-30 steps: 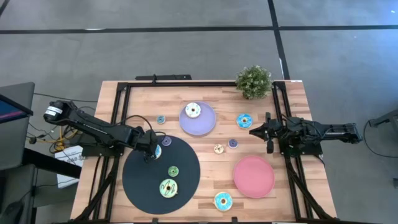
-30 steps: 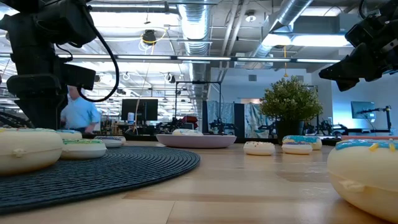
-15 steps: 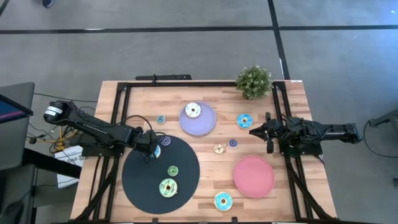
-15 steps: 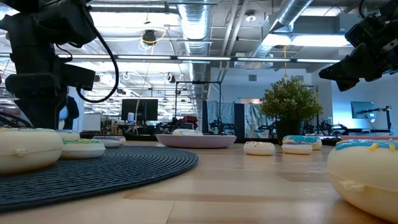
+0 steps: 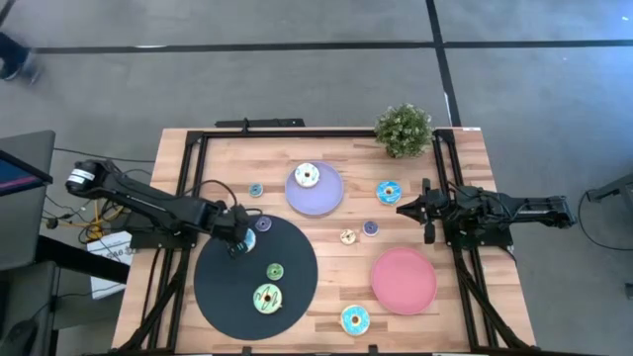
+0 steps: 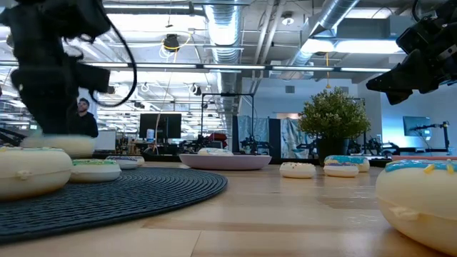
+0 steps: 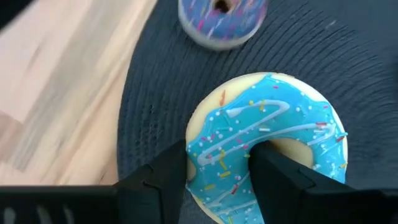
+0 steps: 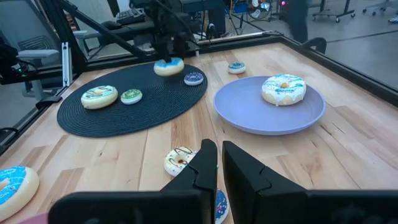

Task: Pick & Place donuts
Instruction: Put the top large light blue donut on the purple plate

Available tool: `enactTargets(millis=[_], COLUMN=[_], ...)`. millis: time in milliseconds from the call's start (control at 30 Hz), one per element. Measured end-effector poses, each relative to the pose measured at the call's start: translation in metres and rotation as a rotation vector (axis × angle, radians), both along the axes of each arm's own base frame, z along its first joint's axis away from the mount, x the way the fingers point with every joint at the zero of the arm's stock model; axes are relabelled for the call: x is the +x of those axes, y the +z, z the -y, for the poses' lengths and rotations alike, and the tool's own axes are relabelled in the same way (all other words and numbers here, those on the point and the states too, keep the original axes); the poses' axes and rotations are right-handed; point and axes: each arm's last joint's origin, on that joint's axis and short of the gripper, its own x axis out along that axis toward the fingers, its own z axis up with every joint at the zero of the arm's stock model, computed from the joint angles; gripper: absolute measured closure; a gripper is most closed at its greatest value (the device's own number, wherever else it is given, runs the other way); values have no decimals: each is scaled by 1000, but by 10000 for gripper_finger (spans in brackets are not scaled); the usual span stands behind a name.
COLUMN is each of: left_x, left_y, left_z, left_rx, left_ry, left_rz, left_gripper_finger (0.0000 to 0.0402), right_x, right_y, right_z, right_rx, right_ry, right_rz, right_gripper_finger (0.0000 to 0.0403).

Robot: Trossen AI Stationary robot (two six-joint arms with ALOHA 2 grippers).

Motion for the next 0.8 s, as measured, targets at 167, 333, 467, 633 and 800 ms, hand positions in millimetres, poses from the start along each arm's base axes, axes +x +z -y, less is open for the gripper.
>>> enactTargets(millis=[167, 333, 467, 633, 800], left_x=[5, 22, 45, 77, 127], left_y=[28, 54, 73, 88, 78], left_z=[-1, 0, -2, -11, -30], left_rx=[48, 155, 305, 437, 521], left_ry=[-10, -49, -114, -186, -227], left_rz=[83, 282, 524, 760, 667], left_gripper_finger=[247, 247, 247, 247, 247], right_x=[0, 0, 0, 0, 0], right_y=[0, 0, 0, 0, 0], right_z=[0, 0, 0, 0, 0], right_rx=[0, 0, 0, 0, 0], right_ry=[0, 0, 1, 0, 0], right_rz=[1, 1, 0, 1, 1], right_gripper_finger=[386, 386, 386, 386, 386])
